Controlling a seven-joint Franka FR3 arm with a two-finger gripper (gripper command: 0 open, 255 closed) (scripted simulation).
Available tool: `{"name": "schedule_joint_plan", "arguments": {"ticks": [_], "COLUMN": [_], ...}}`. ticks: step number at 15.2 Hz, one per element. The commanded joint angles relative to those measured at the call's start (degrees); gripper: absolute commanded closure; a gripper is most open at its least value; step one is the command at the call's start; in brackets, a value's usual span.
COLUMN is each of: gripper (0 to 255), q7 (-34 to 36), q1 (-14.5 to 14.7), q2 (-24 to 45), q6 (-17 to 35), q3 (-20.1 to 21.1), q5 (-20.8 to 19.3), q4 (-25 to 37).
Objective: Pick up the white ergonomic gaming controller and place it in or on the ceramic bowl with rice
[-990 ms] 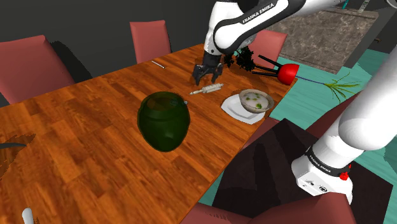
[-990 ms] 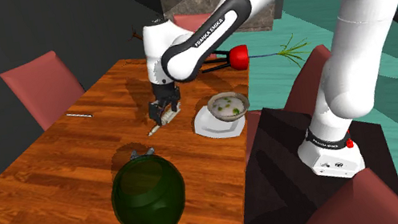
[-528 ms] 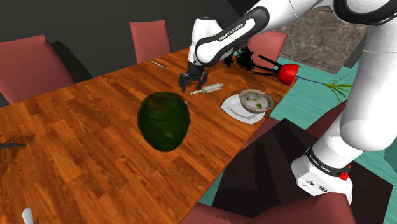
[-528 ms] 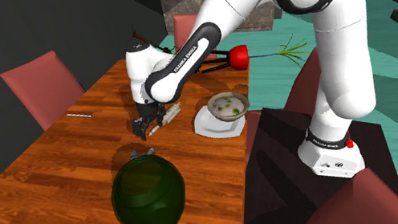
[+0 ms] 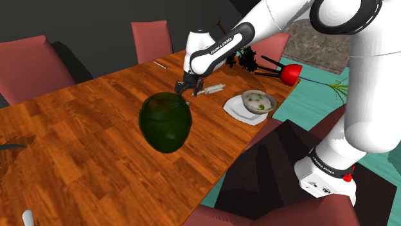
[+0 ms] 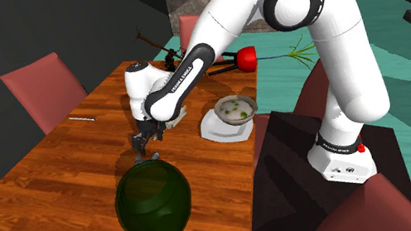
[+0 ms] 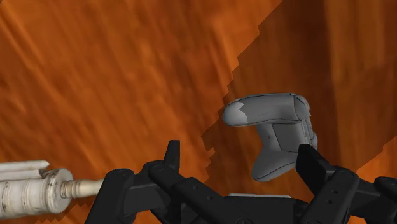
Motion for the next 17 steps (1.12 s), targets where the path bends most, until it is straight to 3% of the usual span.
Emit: {"name": "schedule_joint_plan", "arguments": {"ticks": [1,10,11,17], "gripper": [0,0,255,255], "q7": [0.12,0.25,0.25,0.25], "q1": [0.18,0.35,0.35,0.35], "q2": [1.38,2.38,2.38,2.38], "q6": [0.92,1.65,1.65,1.65], "q3": [-0.22,-0.38,-0.38,-0.38], "q5": [-0.28,-0.48,-0.48,-0.48], "q4": [0.48,0.73,0.73,0.73]}}
